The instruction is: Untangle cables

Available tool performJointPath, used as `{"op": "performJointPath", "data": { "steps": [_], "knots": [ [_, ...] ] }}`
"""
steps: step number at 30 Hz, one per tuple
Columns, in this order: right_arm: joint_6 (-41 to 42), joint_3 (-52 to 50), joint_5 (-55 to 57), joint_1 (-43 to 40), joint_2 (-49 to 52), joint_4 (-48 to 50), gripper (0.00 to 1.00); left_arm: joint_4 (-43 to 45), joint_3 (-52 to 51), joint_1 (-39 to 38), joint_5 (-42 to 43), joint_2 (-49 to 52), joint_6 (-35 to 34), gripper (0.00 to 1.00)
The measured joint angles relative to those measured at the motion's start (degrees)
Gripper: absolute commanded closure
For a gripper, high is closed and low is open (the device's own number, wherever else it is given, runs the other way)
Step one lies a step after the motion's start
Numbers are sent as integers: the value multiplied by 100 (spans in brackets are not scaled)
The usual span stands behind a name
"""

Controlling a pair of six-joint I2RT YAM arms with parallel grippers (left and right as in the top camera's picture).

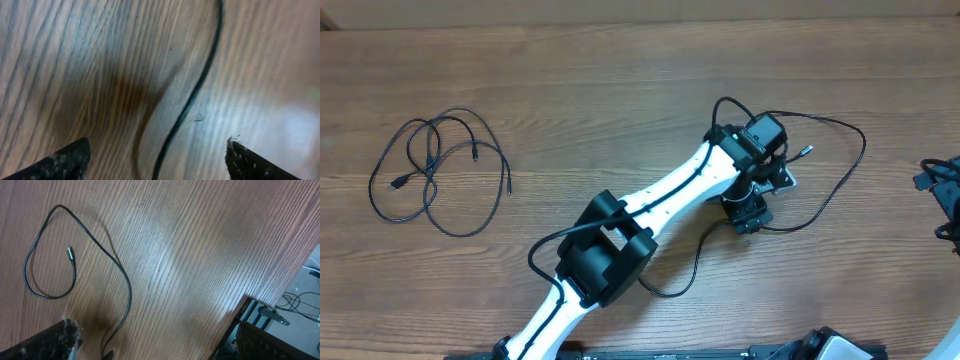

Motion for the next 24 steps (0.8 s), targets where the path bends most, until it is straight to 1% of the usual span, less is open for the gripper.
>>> {"op": "performJointPath", "data": {
  "steps": [3,6,8,10,11,12,15,19,24],
  "knots": [
    [2,0,0,0,0,0,0,212,-195,-136,-400,0,-2,17],
    [2,0,-2,0,0,0,0,382,-411,-282,-634,2,-2,25],
    [0,0,0,0,0,-2,0,413,-514,-398,-734,22,0,42],
    [2,0,0,0,0,-2,0,420,-549,-476,-815,46,4,65],
    [0,0,0,0,0,0,0,437,-555,-511,-890,57,-4,84],
    [0,0,-2,0,0,-2,0,435,-555,-527,-909,57,-4,96],
    [2,0,-2,0,0,0,0,407,-555,-562,-1228,59,-61,96],
    [2,0,-2,0,0,0,0,120,-509,-525,-1858,59,-398,96],
    [0,0,-2,0,0,2,0,-544,184,-229,-2483,33,-905,96]
  ]
}}
